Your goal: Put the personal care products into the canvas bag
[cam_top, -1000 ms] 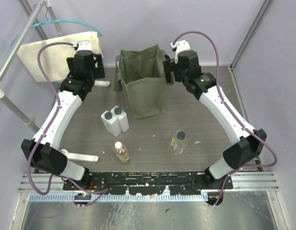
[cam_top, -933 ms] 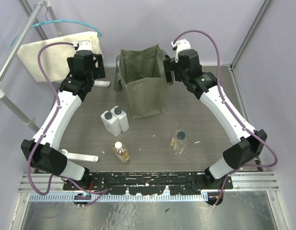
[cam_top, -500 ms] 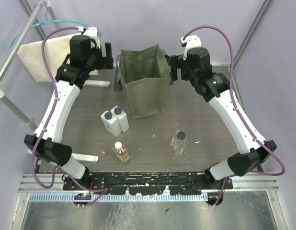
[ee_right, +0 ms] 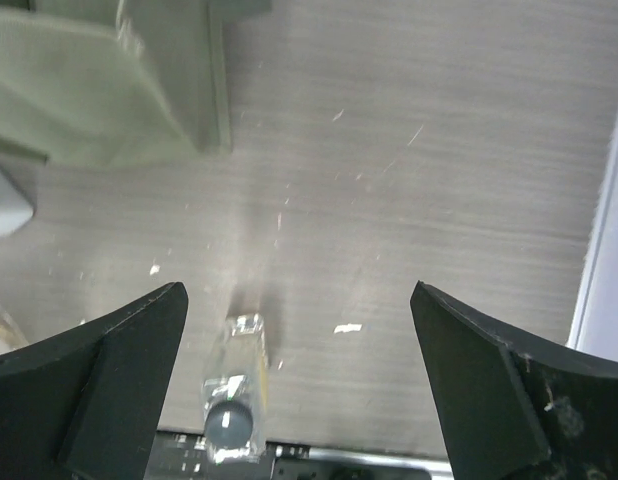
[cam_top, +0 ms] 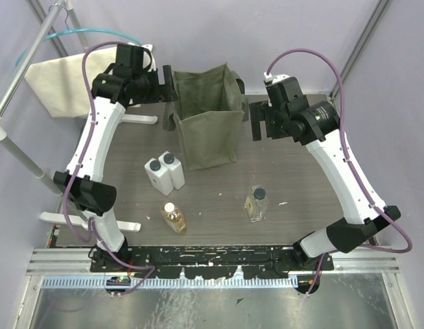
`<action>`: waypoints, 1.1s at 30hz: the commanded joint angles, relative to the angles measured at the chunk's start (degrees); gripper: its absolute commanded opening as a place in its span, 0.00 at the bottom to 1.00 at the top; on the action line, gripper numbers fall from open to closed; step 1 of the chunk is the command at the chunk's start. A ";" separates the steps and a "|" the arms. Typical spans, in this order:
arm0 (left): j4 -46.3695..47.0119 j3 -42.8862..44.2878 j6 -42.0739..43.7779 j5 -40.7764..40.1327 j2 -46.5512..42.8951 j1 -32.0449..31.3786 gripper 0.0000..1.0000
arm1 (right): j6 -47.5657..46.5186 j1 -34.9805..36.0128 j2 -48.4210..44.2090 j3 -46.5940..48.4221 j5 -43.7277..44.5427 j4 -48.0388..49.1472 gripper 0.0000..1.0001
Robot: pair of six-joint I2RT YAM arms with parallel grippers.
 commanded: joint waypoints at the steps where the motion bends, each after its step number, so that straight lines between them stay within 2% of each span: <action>1: -3.08 2.41 -3.73 2.82 4.09 -0.03 0.96 | 4.25 1.74 -2.60 0.03 -5.53 -7.00 1.00; 5: 2.37 -1.66 -6.15 5.99 5.44 -0.05 0.89 | 5.31 2.67 -6.28 -5.94 -8.58 -7.61 1.00; 8: 2.95 -1.44 -6.82 7.17 7.39 -0.05 0.64 | 6.21 3.06 -8.77 -11.18 -9.50 -7.44 1.00; 11: 2.23 -0.28 -6.09 7.89 8.62 -0.06 0.30 | 7.27 3.09 -10.93 -15.26 -10.79 -6.13 1.00; 13: 2.71 -0.89 -5.78 8.06 8.69 -0.12 0.15 | 7.95 3.19 -11.69 -18.09 -12.37 -5.53 1.00; 16: 2.46 -1.13 -5.60 8.14 8.92 -0.14 0.00 | 8.62 3.55 -11.89 -21.72 -14.83 -5.54 1.00; 26: 4.03 -3.51 -5.68 7.74 7.62 -0.24 0.00 | 10.25 5.68 -12.35 -34.05 -19.61 -1.30 0.99; 33: 5.18 -4.70 -5.59 5.63 5.88 -0.28 0.00 | 9.66 6.69 -9.25 -38.83 -21.14 3.88 0.91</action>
